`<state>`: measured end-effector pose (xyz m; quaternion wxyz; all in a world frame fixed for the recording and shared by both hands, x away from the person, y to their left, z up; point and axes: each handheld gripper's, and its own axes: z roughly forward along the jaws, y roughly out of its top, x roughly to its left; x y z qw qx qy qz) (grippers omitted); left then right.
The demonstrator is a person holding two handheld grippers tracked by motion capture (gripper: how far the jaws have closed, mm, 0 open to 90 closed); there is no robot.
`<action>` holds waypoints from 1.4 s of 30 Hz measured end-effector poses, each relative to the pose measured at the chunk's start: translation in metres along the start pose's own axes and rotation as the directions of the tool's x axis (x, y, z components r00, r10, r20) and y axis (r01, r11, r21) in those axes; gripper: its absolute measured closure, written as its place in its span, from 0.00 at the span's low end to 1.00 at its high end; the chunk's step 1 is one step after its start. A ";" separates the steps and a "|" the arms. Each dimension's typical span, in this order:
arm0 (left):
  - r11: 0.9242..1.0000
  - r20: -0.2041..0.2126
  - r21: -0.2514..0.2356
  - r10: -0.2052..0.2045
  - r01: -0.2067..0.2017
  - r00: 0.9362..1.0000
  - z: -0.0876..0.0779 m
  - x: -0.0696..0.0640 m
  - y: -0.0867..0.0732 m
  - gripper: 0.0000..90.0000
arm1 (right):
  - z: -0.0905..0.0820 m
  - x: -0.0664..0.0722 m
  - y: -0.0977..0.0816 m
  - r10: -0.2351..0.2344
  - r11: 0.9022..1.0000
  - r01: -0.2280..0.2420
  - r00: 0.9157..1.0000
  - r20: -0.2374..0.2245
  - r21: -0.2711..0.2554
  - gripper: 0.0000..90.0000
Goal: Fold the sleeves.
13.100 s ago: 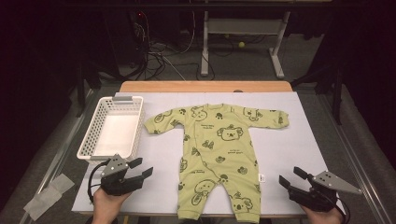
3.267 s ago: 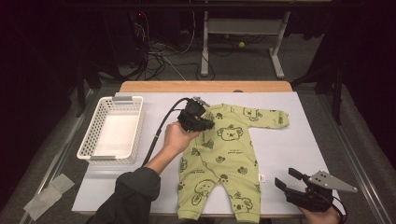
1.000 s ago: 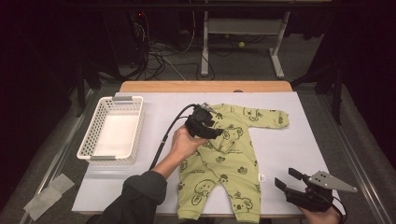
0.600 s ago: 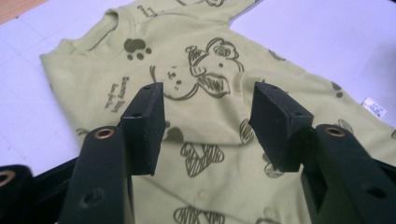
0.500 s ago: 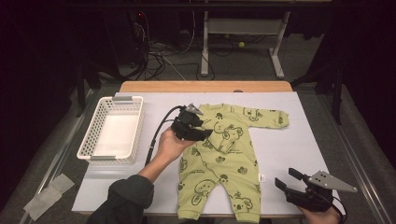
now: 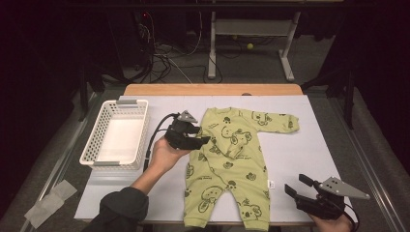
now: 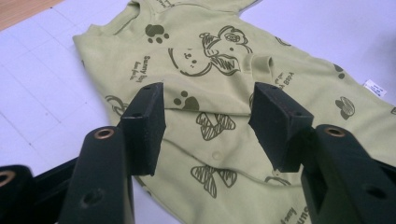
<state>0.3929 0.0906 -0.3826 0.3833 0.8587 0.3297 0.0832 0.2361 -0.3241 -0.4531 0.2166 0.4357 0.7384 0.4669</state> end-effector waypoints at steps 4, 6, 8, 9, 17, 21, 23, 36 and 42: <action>1.000 -0.002 -0.007 -0.004 0.004 1.000 -0.005 0.001 -0.006 0.47 | 0.000 0.000 0.000 0.000 1.000 0.000 1.000 0.000 0.000 0.36; 1.000 -0.005 -0.017 -0.008 0.008 1.000 -0.007 0.001 -0.009 0.47 | 0.000 0.000 0.000 0.000 1.000 0.000 1.000 0.000 0.000 0.36; 1.000 -0.014 -0.019 -0.011 0.011 1.000 -0.010 0.003 -0.013 0.47 | 0.000 0.000 0.000 0.001 1.000 -0.001 1.000 0.001 -0.001 0.36; 1.000 -0.014 -0.021 -0.013 0.013 1.000 -0.012 0.003 -0.015 0.47 | 0.000 0.000 0.000 0.002 1.000 -0.002 1.000 0.001 0.000 0.36; 0.999 -0.018 -0.037 -0.025 0.024 1.000 -0.018 0.006 -0.026 0.47 | 0.000 0.000 0.000 0.000 1.000 0.000 1.000 0.004 -0.002 0.36; 0.999 -0.026 -0.037 -0.027 0.026 0.999 -0.023 0.007 -0.031 0.47 | 0.000 0.000 0.000 0.000 1.000 0.000 1.000 0.004 -0.003 0.36; 0.999 -0.027 -0.043 -0.028 0.027 0.999 -0.026 0.007 -0.034 0.47 | 0.000 0.000 0.000 0.001 1.000 -0.001 1.000 0.005 -0.001 0.36; 0.996 -0.037 -0.083 -0.045 0.042 0.998 -0.045 0.009 -0.059 0.47 | -0.001 0.000 0.000 0.004 1.000 -0.004 1.000 0.014 -0.004 0.36; 0.994 -0.038 -0.091 -0.066 0.063 0.997 -0.049 0.011 -0.070 0.47 | -0.001 0.000 0.000 0.004 1.000 -0.004 1.000 0.014 -0.003 0.36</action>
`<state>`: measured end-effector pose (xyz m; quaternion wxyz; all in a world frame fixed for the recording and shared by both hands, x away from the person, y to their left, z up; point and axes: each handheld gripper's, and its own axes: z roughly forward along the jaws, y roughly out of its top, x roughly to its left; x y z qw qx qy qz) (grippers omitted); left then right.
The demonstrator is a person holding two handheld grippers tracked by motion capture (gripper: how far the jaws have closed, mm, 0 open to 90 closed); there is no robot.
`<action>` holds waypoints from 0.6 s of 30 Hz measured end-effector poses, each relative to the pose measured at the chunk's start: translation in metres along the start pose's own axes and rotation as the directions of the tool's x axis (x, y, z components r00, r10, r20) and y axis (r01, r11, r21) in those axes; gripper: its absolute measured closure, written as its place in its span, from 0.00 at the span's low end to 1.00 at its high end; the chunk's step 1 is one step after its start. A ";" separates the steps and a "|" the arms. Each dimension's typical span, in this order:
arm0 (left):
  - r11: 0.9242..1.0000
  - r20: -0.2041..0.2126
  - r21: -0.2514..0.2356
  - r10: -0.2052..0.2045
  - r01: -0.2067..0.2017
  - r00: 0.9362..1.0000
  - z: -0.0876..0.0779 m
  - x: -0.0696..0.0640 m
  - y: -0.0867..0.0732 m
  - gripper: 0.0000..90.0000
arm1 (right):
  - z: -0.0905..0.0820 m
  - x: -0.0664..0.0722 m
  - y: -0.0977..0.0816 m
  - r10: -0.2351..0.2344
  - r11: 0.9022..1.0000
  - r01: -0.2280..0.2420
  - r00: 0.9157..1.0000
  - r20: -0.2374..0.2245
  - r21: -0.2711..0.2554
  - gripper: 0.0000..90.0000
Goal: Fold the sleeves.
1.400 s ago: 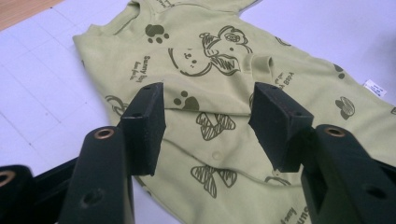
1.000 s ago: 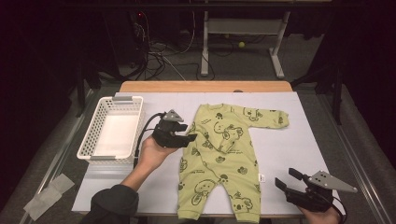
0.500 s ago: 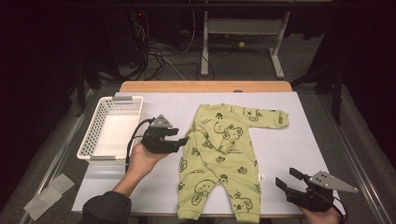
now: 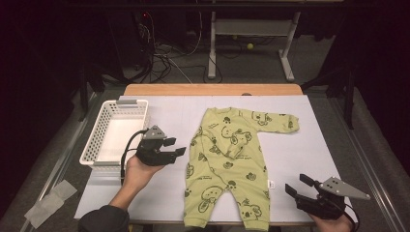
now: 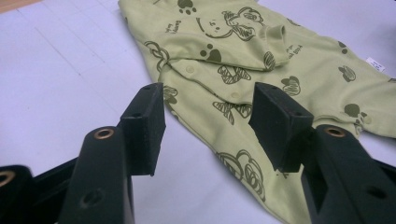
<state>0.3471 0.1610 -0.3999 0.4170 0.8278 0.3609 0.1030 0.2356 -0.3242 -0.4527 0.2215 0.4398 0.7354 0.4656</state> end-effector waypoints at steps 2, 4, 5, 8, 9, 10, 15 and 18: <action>1.000 -0.002 -0.003 -0.005 0.005 1.000 -0.001 0.001 -0.003 0.47 | 0.000 0.000 0.000 0.000 1.000 0.000 1.000 0.000 0.000 0.36; 1.000 -0.003 0.000 -0.006 0.006 1.000 -0.003 0.001 -0.005 0.47 | 0.000 0.000 0.000 0.000 1.000 0.000 1.000 0.000 0.001 0.36; 1.000 -0.003 -0.003 -0.006 0.006 1.000 -0.004 0.001 -0.006 0.47 | 0.000 0.000 0.000 0.001 1.000 -0.001 1.000 0.000 0.000 0.36; 1.000 -0.008 -0.010 -0.004 0.004 1.000 -0.008 0.001 -0.010 0.47 | 0.000 0.000 0.000 0.000 1.000 0.000 1.000 0.001 0.001 0.36; 1.000 -0.008 -0.013 -0.002 0.002 1.000 -0.009 0.001 -0.011 0.47 | 0.000 0.000 0.000 0.001 1.000 -0.001 1.000 0.001 0.000 0.36; 1.000 -0.009 -0.015 -0.004 0.004 1.000 -0.010 0.000 -0.013 0.47 | 0.000 0.000 0.000 0.001 1.000 -0.001 1.000 0.001 0.001 0.36; 1.000 -0.016 -0.019 -0.008 0.008 1.000 -0.014 0.001 -0.022 0.43 | 0.000 0.000 0.000 0.001 1.000 -0.001 1.000 0.000 0.001 0.36; 1.000 -0.018 -0.025 -0.016 0.015 1.000 -0.017 0.002 -0.029 0.43 | 0.000 0.000 0.000 0.000 1.000 0.000 1.000 0.001 0.003 0.36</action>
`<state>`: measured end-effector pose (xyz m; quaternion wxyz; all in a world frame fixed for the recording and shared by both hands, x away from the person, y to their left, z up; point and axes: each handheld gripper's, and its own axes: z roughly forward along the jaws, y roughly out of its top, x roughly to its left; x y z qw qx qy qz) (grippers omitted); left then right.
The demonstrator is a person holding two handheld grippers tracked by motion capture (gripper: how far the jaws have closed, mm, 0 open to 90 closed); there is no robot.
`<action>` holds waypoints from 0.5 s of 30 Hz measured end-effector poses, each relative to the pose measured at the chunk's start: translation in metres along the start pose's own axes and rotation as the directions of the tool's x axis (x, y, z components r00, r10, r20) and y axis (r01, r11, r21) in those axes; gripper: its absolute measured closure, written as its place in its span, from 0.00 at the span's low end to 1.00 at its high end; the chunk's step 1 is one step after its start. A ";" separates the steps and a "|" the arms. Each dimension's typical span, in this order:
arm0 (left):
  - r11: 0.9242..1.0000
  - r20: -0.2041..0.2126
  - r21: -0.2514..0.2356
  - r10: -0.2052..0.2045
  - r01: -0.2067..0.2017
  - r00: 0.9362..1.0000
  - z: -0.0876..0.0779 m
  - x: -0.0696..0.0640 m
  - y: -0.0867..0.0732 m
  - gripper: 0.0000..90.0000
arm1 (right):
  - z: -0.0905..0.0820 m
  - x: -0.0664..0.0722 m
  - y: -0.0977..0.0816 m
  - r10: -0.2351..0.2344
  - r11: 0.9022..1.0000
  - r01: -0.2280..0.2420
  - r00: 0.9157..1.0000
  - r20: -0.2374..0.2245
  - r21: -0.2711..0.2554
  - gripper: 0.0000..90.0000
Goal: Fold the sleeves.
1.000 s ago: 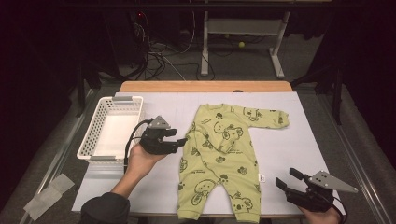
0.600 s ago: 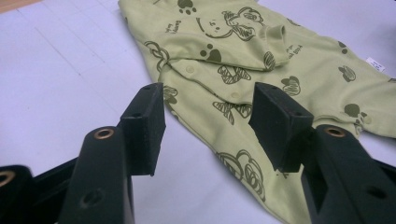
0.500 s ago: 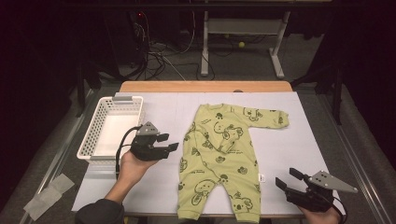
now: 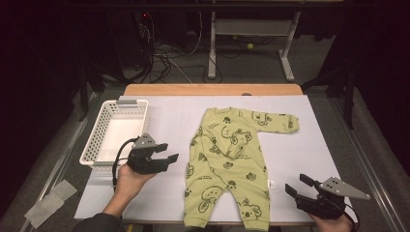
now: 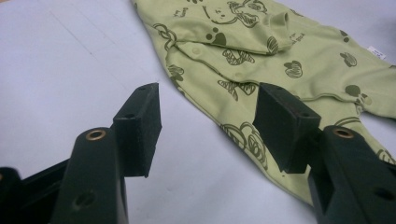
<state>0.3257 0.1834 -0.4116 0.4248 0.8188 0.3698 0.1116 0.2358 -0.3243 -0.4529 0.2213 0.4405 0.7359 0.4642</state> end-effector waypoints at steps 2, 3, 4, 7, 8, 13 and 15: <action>1.000 0.000 -0.005 -0.006 0.006 1.000 -0.002 0.000 -0.003 0.43 | 0.000 0.000 0.000 0.003 1.000 -0.003 1.000 0.000 0.002 0.36; 1.000 -0.001 -0.007 -0.006 0.006 1.000 -0.003 0.000 -0.005 0.43 | 0.000 0.000 0.000 0.002 1.000 -0.002 1.000 0.000 0.003 0.36; 1.000 -0.001 -0.006 -0.005 0.005 1.000 -0.004 0.000 -0.006 0.43 | 0.000 0.000 0.000 0.002 1.000 -0.002 1.000 0.000 0.003 0.36; 1.000 0.001 -0.021 -0.010 0.010 1.000 -0.008 0.000 -0.014 0.43 | 0.000 0.000 0.000 0.003 1.000 -0.003 1.000 0.002 0.003 0.36; 1.000 0.001 -0.021 -0.010 0.010 1.000 -0.008 0.000 -0.014 0.43 | 0.000 0.000 0.000 0.003 1.000 -0.003 1.000 0.002 0.003 0.36; 0.999 -0.004 -0.031 -0.024 0.024 1.000 -0.012 0.002 -0.026 0.43 | 0.001 0.000 0.000 0.001 1.000 -0.001 1.000 0.003 0.004 0.36; 0.999 -0.007 -0.034 -0.028 0.027 1.000 -0.014 0.003 -0.029 0.43 | 0.001 0.000 0.000 0.001 1.000 -0.001 1.000 0.003 0.004 0.36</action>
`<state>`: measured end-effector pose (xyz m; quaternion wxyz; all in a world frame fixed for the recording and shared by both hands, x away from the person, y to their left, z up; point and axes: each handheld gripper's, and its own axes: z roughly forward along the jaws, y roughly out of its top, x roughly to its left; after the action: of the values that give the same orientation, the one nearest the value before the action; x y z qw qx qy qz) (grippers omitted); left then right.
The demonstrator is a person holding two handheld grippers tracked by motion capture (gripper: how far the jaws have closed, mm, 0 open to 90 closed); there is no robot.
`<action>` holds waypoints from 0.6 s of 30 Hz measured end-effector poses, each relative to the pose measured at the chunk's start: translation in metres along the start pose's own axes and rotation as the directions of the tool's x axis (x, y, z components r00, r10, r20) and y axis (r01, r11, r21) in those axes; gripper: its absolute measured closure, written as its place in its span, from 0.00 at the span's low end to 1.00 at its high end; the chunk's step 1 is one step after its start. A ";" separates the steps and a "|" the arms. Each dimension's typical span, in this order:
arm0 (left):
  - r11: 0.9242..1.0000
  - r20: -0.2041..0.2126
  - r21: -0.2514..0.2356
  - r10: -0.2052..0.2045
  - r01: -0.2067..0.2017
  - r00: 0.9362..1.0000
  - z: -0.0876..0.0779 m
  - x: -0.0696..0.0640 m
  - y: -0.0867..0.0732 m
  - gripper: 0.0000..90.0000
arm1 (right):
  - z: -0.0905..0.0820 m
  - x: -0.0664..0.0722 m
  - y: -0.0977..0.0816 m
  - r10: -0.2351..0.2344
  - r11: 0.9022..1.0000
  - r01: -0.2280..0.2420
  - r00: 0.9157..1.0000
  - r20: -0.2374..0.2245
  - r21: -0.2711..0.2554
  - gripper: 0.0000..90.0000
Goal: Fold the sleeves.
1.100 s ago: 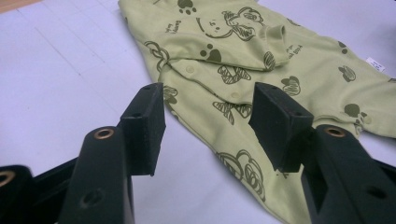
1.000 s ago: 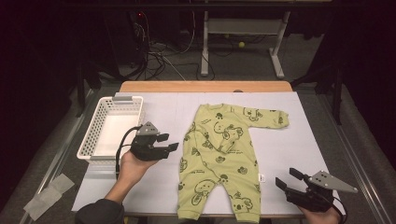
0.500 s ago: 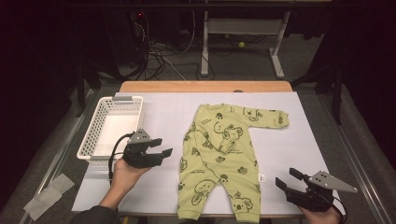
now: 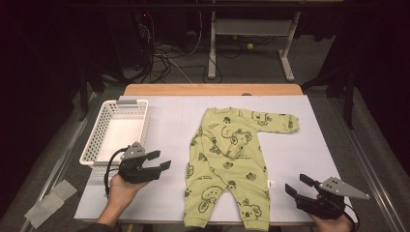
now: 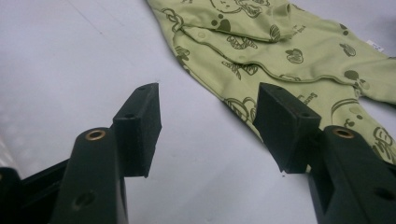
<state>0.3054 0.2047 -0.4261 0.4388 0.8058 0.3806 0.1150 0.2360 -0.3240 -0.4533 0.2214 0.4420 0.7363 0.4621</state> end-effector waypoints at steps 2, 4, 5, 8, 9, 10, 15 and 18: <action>1.000 0.002 -0.010 -0.005 0.005 1.000 -0.001 0.001 -0.004 0.42 | 0.000 0.000 0.000 0.000 1.000 0.000 1.000 0.000 0.001 0.36; 1.000 0.001 -0.014 -0.012 0.012 1.000 -0.002 0.001 -0.007 0.41 | 0.000 0.000 0.000 0.001 1.000 -0.001 1.000 0.000 0.002 0.36; 1.000 -0.001 -0.016 -0.012 0.012 1.000 -0.002 0.000 -0.009 0.41 | 0.000 0.000 0.000 0.001 1.000 -0.001 1.000 0.000 0.002 0.36; 1.000 -0.005 -0.016 -0.007 0.007 1.000 -0.003 0.001 -0.014 0.41 | 0.000 0.000 0.000 0.002 1.000 -0.002 1.000 0.001 0.002 0.36; 1.000 -0.008 -0.022 -0.011 0.011 1.000 -0.005 0.001 -0.016 0.41 | 0.000 -0.001 0.000 0.003 1.000 -0.003 1.000 0.002 0.001 0.36; 1.000 -0.008 -0.022 -0.011 0.011 1.000 -0.005 0.001 -0.016 0.41 | 0.000 -0.001 0.000 0.003 1.000 -0.003 1.000 0.002 0.001 0.36; 0.999 -0.017 -0.043 -0.031 0.030 0.999 -0.011 0.002 -0.025 0.41 | 0.001 0.000 0.000 0.002 1.000 -0.002 1.000 0.001 0.002 0.36; 0.998 -0.031 -0.055 -0.033 0.031 0.999 -0.015 0.002 -0.031 0.41 | 0.001 0.000 0.000 -0.001 1.000 0.001 1.000 0.001 0.003 0.36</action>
<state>0.2828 0.2252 -0.4426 0.4563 0.7853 0.3973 0.1311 0.2369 -0.3240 -0.4536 0.2212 0.4421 0.7370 0.4609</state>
